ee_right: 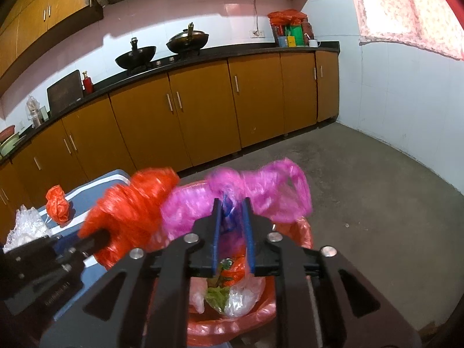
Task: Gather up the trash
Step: 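Carry both bags over the wastebasket and open both tools to drop them, then return to the table and close the right tool on the clear plastic bag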
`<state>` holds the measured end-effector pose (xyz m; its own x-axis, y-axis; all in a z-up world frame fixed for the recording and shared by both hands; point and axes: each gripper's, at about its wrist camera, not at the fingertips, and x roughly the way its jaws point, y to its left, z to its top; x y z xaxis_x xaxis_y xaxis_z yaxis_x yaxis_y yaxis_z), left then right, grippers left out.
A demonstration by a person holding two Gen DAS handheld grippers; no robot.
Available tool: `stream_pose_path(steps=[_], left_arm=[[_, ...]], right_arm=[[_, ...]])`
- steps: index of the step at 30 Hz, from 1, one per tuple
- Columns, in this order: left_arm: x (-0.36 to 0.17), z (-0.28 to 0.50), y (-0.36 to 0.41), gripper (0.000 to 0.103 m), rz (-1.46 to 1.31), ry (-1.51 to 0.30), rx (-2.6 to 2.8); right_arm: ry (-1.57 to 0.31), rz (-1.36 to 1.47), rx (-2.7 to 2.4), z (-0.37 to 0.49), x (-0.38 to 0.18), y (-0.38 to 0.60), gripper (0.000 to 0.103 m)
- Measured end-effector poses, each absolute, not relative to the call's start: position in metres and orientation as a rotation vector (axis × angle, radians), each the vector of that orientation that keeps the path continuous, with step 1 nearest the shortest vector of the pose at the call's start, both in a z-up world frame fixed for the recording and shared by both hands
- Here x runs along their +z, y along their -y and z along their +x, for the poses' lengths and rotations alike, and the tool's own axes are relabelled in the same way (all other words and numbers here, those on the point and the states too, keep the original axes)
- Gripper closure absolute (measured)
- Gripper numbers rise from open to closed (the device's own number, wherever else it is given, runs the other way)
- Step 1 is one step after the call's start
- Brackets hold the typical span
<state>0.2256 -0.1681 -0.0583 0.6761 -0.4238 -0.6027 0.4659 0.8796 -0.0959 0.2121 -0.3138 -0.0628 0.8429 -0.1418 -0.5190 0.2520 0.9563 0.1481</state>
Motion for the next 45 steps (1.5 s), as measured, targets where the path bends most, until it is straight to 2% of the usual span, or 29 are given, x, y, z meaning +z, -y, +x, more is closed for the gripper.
stream_pose_path(steps=[1,3,16,21,32,40,45], left_arm=[[-0.06,0.225,0.168,0.063,0.069,-0.662,-0.501],[-0.062,0.225,0.167,0.06,0.073,-0.665,-0.495],[-0.06,0.225,0.127,0.06,0.022,-0.676,-0.408],[-0.057,0.22,0.099,0.06,0.001,-0.657,-0.356],[-0.049,0.185,-0.019,0.054,-0.097,-0.599,-0.136],[-0.048,0.147,-0.122,0.051,-0.126,-0.561,0.114],[-0.048,0.134,-0.173,0.048,-0.126,-0.541,0.258]], right_arm=[[-0.528,0.216,-0.208,0.208,-0.065,0.315,0.084],[-0.532,0.213,-0.207,0.207,-0.067,0.315,0.078],[-0.548,0.209,-0.209,0.208,-0.065,0.31,0.077],[-0.549,0.193,-0.178,0.211,-0.062,0.295,0.072],[-0.578,0.155,-0.041,0.228,-0.062,0.232,0.068],[-0.64,0.093,0.184,0.247,-0.073,0.136,0.066],[-0.667,0.041,0.331,0.251,-0.081,0.068,0.06]])
